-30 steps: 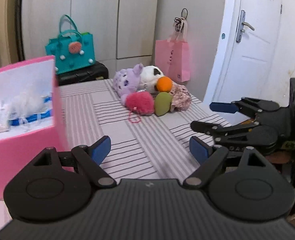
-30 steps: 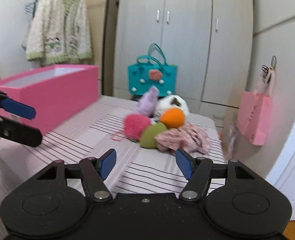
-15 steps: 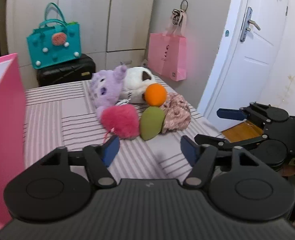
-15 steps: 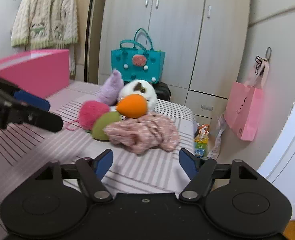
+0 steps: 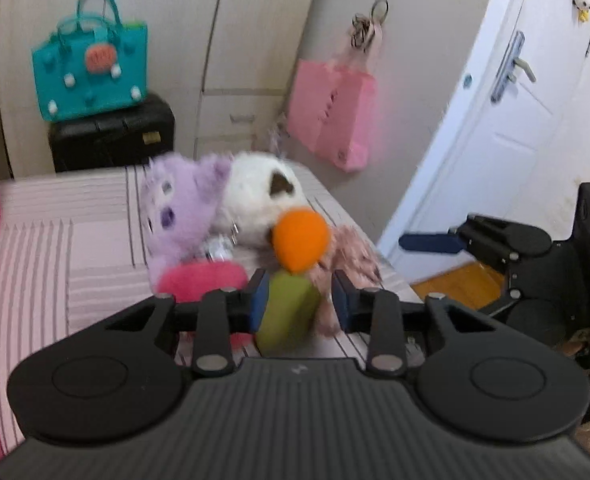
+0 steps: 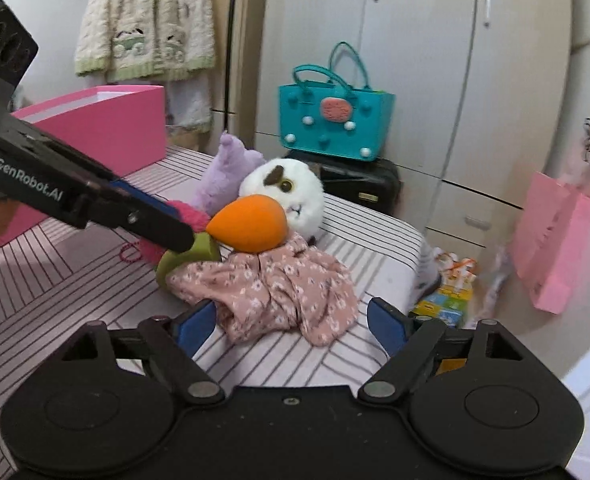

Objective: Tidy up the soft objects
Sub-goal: 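Grasp the green sponge with the left gripper while the right gripper grasps the pink floral cloth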

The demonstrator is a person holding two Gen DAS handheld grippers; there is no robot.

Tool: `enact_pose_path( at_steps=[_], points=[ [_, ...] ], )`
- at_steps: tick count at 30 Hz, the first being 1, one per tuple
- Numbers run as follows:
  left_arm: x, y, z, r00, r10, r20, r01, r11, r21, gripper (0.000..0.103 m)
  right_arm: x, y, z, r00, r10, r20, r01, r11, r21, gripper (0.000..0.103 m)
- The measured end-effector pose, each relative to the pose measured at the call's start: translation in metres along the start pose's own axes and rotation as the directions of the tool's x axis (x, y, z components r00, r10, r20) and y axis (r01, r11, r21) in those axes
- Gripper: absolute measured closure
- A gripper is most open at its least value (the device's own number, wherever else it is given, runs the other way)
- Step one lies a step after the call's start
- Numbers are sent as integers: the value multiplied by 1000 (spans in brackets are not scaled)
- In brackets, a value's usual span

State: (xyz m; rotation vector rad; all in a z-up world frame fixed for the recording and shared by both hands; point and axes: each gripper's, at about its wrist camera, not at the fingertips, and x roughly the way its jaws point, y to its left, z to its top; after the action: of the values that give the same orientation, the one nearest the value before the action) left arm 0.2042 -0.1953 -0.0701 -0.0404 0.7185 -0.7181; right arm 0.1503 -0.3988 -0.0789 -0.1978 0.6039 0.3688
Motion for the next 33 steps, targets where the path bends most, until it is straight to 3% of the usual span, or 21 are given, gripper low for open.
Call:
enact_pose_path(
  at_steps=[3, 10, 15, 17, 22, 25, 33],
  points=[
    [1, -1, 2, 998, 33, 49, -34, 999, 24, 70, 8, -6, 5, 999, 50, 6, -50, 999, 5, 17],
    [15, 6, -3, 999, 26, -25, -25, 999, 28, 70, 24, -19, 10, 991, 131, 15, -132, 989, 68, 17],
    [18, 2, -6, 999, 27, -32, -26, 998, 54, 70, 33, -20, 2, 989, 147, 1, -147, 982, 121, 18],
    [19, -1, -5, 999, 33, -35, -31, 997, 67, 70, 32, -18, 0, 987, 158, 1, -157, 979, 127, 29],
    [21, -9, -4, 998, 56, -36, -52, 993, 110, 65, 23, -10, -3, 985, 175, 0, -174, 978, 114, 75],
    [20, -15, -4, 997, 69, -34, -64, 988, 140, 64, 15, -8, -3, 988, 152, -14, -149, 980, 135, 82],
    [16, -26, -7, 999, 51, -19, -46, 973, 225, 61, -9, -2, -2, 994, 109, -25, -104, 985, 135, 83]
  ],
)
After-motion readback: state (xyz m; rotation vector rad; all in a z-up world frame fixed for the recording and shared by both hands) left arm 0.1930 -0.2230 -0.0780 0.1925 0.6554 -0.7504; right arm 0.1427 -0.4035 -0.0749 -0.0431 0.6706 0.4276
